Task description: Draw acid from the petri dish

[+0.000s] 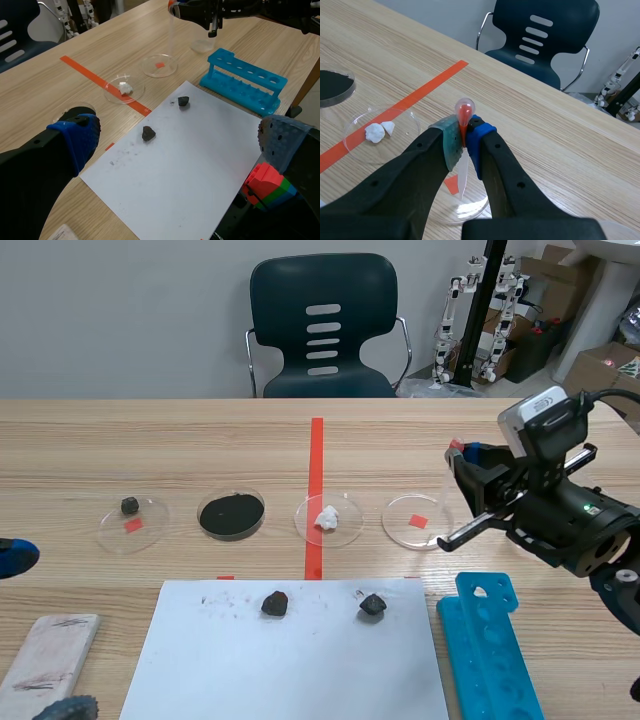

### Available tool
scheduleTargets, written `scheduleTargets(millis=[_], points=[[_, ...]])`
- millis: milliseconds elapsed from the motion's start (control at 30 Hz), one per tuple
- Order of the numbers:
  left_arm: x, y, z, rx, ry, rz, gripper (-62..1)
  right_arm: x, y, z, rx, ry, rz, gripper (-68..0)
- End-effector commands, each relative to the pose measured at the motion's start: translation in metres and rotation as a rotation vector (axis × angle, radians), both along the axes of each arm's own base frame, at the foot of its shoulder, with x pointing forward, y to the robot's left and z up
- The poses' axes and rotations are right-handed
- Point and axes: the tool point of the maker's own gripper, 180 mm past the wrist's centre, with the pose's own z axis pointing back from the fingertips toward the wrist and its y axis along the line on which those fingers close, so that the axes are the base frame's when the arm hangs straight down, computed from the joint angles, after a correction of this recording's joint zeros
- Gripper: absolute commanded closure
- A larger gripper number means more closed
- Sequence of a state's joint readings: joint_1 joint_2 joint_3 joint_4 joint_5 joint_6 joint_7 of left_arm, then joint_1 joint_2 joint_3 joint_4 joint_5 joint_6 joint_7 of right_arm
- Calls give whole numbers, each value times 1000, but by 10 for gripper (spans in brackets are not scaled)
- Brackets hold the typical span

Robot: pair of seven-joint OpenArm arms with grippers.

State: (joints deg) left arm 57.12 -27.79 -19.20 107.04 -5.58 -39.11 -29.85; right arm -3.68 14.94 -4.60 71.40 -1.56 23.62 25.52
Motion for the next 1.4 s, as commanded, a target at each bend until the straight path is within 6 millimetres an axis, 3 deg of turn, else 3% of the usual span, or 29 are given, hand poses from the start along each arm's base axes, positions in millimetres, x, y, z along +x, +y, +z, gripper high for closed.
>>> scheduleTargets(millis=[0,1367], points=[[2,-2,8,-27,-22,3,-623,6,-2,13,8,-41,3,-9],[2,-2,8,-27,-22,3,-623,6,-6,4,4,-20,-15,-25]])
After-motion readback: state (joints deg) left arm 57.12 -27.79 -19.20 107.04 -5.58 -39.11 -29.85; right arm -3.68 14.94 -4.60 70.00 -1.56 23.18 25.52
